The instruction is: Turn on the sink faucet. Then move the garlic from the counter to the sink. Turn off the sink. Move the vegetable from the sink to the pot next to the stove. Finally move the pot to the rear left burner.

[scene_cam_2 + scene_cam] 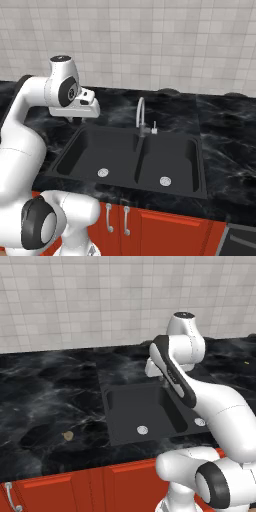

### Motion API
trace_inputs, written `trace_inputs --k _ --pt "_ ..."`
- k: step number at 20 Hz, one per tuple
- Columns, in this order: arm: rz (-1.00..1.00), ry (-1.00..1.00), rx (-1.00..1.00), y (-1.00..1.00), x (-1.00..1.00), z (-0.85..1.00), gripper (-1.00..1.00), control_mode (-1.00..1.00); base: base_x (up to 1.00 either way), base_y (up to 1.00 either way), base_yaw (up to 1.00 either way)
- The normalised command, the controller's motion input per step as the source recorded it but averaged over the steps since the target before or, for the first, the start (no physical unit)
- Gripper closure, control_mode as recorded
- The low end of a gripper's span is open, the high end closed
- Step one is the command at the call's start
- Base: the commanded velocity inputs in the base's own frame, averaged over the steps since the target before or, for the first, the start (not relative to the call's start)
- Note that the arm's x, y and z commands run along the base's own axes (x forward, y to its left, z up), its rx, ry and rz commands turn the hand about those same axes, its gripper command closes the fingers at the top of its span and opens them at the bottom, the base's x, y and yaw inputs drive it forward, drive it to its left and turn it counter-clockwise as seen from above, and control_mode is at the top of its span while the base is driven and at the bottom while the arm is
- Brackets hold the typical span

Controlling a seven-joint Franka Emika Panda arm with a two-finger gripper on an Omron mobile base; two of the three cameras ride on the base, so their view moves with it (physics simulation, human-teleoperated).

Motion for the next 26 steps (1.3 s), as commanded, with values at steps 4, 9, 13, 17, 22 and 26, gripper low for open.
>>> trace_inputs --k 4,9,13,17,22,26 --pt "0.00 -0.06 0.00 0.00 0.00 0.00 -1.00 1.00 0.00 0.00 0.00" --pt "0.00 0.00 0.00 0.00 0.00 0.00 -1.00 1.00 0.00 -0.06 0.00" --pt "0.00 0.00 0.00 0.00 0.00 0.00 -1.00 1.00 0.00 -0.43 0.00" --pt "0.00 0.00 0.00 0.00 0.00 0.00 -1.00 1.00 0.05 -0.55 0.00" --pt "0.00 0.00 0.00 0.00 0.00 0.00 -1.00 1.00 0.20 -0.50 0.00" --pt "0.00 0.00 0.00 0.00 0.00 0.00 -1.00 1.00 0.45 -0.15 0.00"
